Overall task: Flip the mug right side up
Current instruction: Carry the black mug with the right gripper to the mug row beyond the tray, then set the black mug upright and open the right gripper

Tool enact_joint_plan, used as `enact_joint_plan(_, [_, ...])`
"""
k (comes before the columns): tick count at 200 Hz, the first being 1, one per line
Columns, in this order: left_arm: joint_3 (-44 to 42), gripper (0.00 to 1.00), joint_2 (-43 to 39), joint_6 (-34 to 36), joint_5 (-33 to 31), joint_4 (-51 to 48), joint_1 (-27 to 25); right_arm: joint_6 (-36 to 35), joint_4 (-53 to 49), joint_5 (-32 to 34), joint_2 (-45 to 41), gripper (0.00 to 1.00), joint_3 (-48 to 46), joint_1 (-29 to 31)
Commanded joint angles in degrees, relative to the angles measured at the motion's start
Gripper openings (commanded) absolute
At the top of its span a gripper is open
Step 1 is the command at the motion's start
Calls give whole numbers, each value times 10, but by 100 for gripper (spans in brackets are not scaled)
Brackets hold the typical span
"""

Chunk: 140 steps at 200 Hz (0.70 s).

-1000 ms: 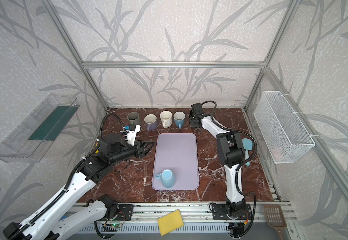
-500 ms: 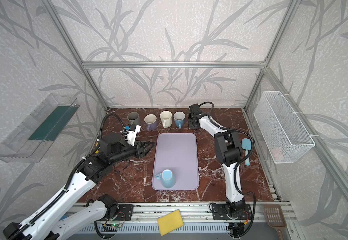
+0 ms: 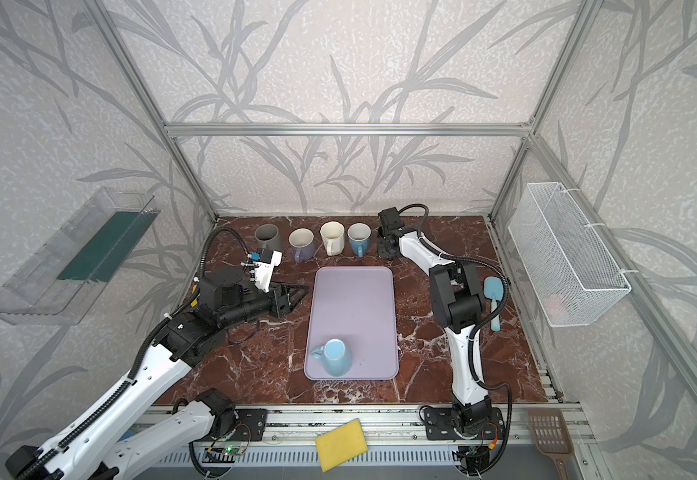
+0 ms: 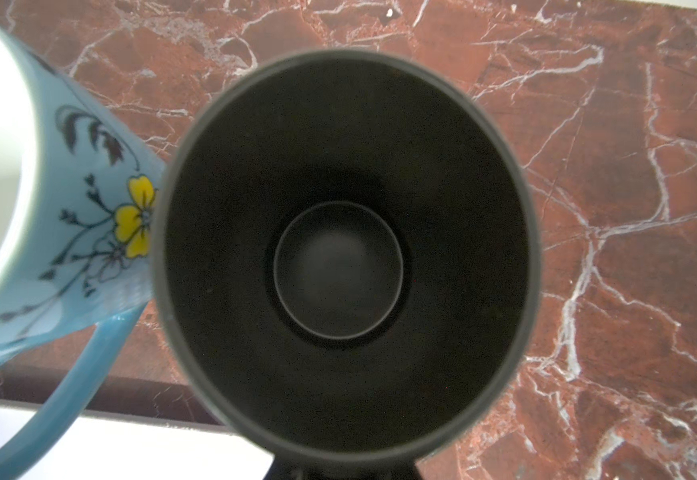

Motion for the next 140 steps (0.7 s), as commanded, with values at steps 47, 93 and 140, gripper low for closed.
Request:
enact_joint_plan(47, [22,44,-7,13,-3,-8,2,8,9,21,13,0,34,7])
enact_joint_plan(93, [22,44,-9,14,-4,-11,3,20,-2,16,18,5,38,8])
enact_joint_plan(140, [23,44,-10,14,-3,-10,2,21,-20,12,26,16,52,8])
